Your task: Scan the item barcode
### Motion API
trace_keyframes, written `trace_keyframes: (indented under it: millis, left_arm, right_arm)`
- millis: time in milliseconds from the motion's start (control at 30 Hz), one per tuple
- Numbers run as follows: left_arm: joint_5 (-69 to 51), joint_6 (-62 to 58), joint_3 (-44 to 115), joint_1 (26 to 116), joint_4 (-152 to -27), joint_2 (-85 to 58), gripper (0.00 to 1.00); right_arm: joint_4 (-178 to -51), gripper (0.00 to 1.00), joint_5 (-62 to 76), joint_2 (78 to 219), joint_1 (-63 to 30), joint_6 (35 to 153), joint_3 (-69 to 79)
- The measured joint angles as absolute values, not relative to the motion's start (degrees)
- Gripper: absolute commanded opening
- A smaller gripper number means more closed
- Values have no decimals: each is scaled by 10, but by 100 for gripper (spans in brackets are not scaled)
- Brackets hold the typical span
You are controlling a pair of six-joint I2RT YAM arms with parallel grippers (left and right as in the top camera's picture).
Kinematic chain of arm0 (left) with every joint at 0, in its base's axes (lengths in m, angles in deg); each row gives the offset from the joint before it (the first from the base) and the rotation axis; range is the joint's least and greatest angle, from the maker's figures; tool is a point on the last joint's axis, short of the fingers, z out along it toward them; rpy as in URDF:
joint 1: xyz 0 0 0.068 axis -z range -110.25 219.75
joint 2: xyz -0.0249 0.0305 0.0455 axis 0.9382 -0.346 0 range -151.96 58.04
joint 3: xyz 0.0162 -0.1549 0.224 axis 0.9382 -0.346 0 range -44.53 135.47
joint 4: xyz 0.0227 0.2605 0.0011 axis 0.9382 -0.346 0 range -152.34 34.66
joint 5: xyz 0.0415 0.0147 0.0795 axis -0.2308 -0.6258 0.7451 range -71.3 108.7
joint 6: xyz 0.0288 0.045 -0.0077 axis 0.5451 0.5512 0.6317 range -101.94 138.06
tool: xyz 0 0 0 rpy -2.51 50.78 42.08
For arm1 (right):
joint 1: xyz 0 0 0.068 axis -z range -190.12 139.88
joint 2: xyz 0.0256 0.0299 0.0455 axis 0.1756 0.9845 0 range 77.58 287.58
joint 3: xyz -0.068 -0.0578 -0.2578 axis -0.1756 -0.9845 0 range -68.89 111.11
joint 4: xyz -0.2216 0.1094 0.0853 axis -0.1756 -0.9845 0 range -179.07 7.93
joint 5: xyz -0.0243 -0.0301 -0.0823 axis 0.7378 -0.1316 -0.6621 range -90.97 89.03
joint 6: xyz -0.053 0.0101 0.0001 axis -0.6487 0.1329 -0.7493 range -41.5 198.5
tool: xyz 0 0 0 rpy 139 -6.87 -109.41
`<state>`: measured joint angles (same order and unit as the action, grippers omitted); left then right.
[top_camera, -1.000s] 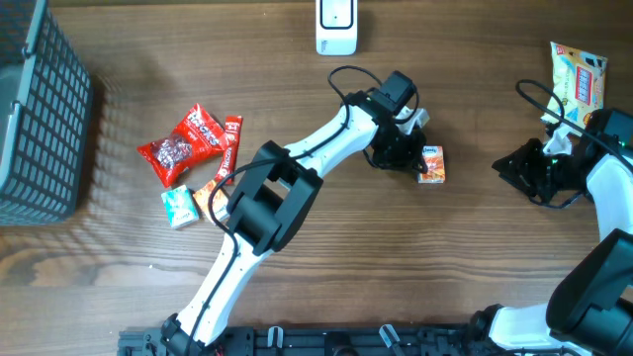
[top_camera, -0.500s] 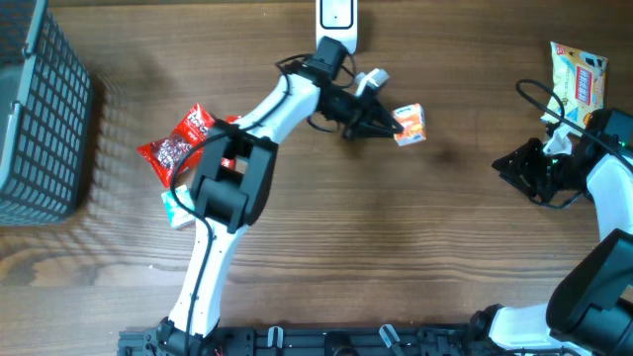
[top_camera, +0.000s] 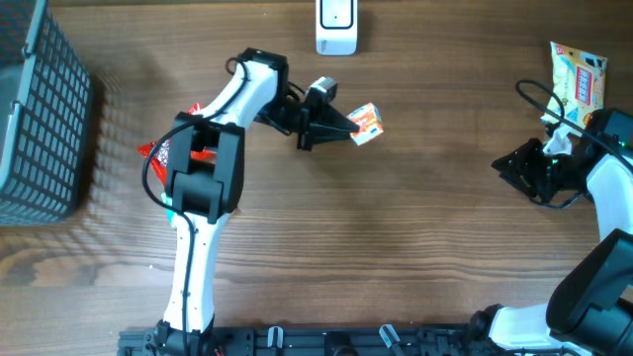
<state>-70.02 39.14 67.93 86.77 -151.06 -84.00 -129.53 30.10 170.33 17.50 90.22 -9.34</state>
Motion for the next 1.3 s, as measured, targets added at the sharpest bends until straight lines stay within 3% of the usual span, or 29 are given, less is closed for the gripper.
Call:
trace_keyframes:
  millis: [200, 500, 967, 1300]
  left_arm:
    - [-697, 477, 679, 849, -1518, -821, 4]
    - [-697, 489, 679, 844, -1519, -789, 4]
    - [-697, 488, 678, 769, -1520, -563, 4]
    - [-685, 480, 669, 784, -1517, -555, 4]
  right_arm:
    - [-1296, 27, 301, 1703, 175, 902, -94]
    - [-1296, 27, 301, 1703, 175, 902, -94]
    - [-1301, 25, 301, 1703, 175, 902, -94]
    - [-1307, 23, 334, 1703, 150, 904, -94]
